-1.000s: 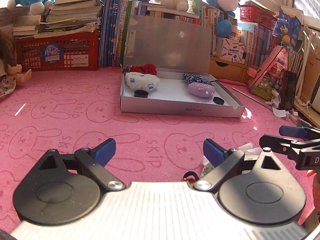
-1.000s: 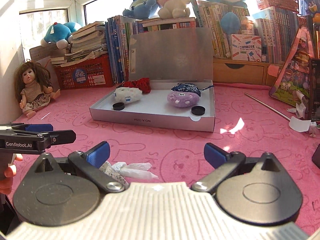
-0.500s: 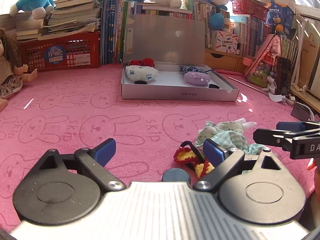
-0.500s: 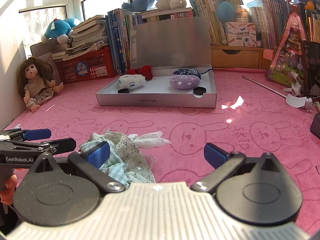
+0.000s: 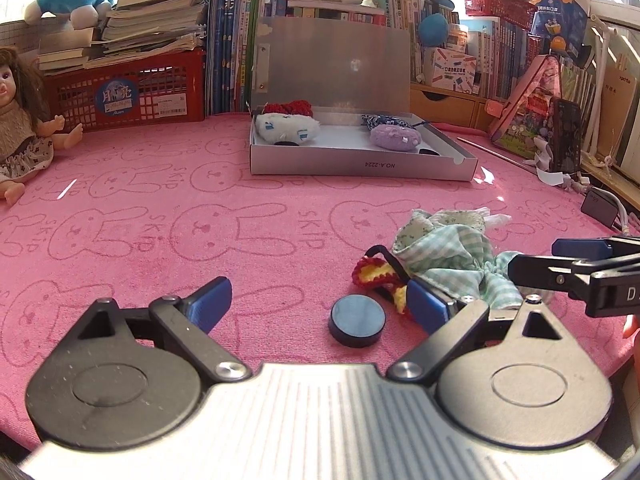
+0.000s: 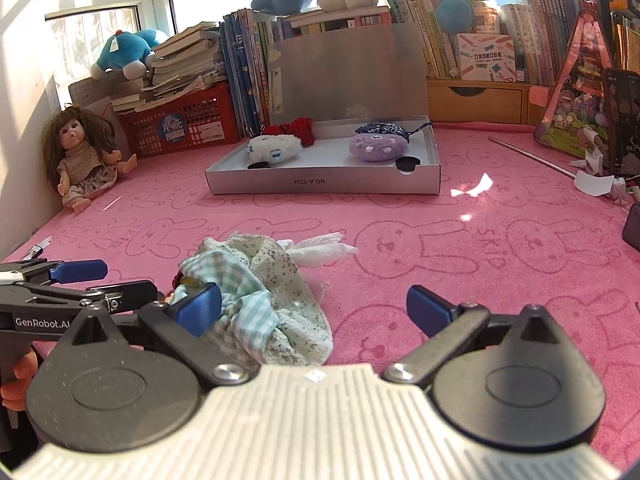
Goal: Organize objects
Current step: 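Move the left gripper to a black lid while the right approaches the green checked cloth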
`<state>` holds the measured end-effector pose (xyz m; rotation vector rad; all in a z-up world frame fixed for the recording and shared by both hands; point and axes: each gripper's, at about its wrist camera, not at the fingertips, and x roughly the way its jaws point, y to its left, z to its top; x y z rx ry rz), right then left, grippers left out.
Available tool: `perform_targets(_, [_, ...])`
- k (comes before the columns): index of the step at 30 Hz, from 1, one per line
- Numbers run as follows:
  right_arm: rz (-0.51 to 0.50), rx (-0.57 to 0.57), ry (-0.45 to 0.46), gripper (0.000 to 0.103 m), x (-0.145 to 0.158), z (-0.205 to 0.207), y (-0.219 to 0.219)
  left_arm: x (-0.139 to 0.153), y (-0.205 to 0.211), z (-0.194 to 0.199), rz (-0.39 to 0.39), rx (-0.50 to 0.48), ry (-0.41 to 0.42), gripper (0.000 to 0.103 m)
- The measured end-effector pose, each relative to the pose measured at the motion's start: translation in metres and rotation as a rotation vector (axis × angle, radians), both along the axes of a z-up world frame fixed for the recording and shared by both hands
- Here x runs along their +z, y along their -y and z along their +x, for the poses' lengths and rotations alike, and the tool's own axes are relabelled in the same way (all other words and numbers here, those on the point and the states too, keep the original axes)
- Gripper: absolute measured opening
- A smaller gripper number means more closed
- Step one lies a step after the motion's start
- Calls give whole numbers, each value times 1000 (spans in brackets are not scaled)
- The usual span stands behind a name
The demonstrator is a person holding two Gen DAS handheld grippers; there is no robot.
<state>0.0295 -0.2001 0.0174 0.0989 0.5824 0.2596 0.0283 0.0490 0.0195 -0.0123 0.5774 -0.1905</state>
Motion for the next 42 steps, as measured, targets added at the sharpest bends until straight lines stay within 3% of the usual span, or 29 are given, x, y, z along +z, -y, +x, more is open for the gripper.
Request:
perform_targets(7, [12, 44, -19, 90, -4, -6, -10, -7, 0, -1, -1, 4, -13, 95])
perform_targets(15, [9, 106, -22, 66, -6, -8, -22, -9, 5, -2, 10, -9, 0, 94])
perform_targets(17, [13, 113, -23, 50, -5, -8, -23, -10, 6, -2, 8, -10, 1, 94])
perform_targets(18, [13, 110, -26, 33, -5, -9, -23, -10, 7, -1, 7, -12, 0, 94])
perform_targets(19, [10, 99, -30, 28, -4, -8, -23, -11, 8, -1, 9, -14, -1, 94])
perform_targets(27, [-3, -22, 51, 26, 11, -6, -4, -14, 12, 0, 13, -22, -5, 94])
perform_targets(38, [-28, -255, 18, 25, 8, 3, 43, -16, 19, 4, 38, -33, -3, 94])
perform_targets(42, [-4, -344, -5, 38, 4, 3, 59, -17, 22, 4, 44, -39, 0, 94])
